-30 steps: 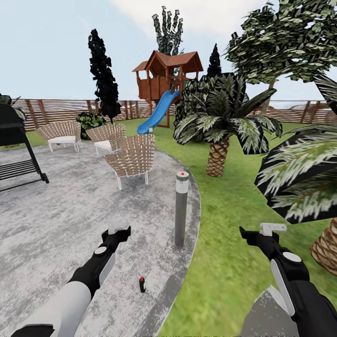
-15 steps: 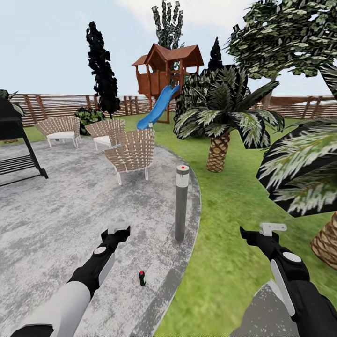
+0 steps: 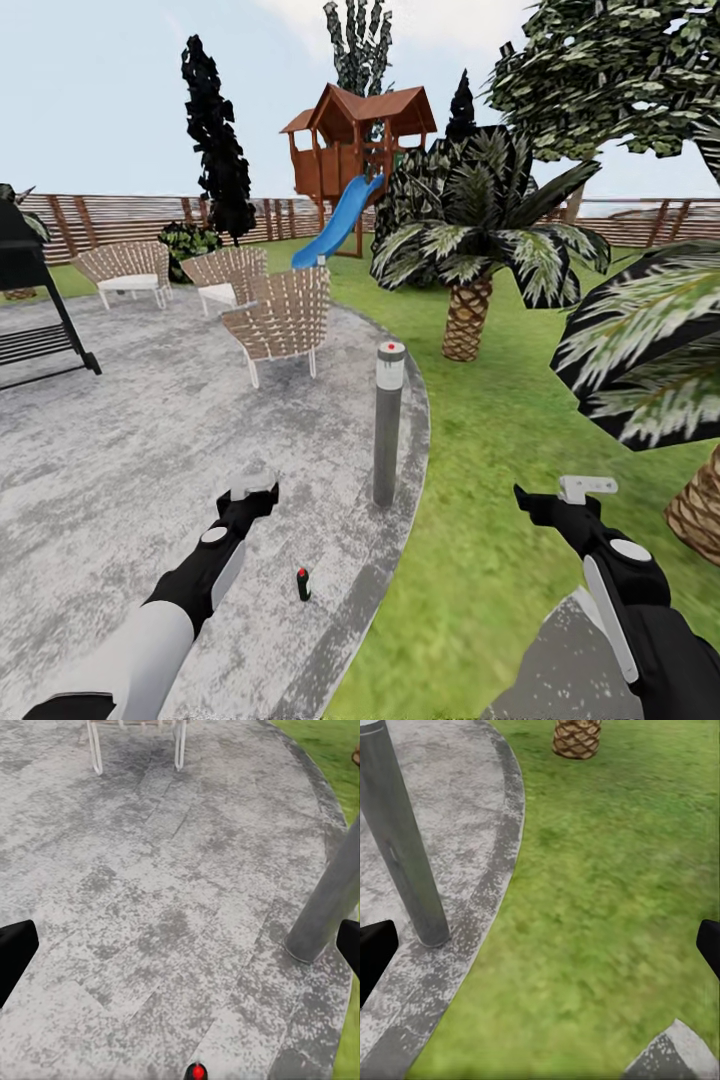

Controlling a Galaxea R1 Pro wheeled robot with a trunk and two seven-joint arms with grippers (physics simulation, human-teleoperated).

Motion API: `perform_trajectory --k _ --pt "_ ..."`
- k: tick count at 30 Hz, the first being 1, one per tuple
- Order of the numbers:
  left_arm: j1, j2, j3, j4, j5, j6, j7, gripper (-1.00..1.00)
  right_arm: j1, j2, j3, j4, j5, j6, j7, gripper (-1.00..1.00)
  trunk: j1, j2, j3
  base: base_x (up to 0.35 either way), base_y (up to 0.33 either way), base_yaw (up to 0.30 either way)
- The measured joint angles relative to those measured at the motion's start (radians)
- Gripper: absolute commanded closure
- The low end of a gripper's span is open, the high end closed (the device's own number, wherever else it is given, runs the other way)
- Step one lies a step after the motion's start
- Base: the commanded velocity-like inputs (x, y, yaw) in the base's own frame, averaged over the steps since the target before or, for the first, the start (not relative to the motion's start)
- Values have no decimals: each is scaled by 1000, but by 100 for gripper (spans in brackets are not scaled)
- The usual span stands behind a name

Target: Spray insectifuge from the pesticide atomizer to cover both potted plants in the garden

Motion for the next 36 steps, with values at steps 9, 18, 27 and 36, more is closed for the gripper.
perform_trajectory --k 9,18,27,36 --pt "0 -1 0 0 0 0 0 -100 0 0 -1 -2 0 7 0 -100 35 -63 -41 0 0 0" --pt "0 -2 -1 0 0 0 0 -100 0 0 -1 -2 1 7 0 -100 69 -126 -84 0 0 0" --pt "0 -2 -1 0 0 0 0 -100 -1 0 -2 -2 -1 7 0 -100 104 -189 -126 0 0 -22" --pt "0 -2 -1 0 0 0 0 -100 -3 0 -3 -2 -4 9 0 -100 138 -252 -168 0 0 -110"
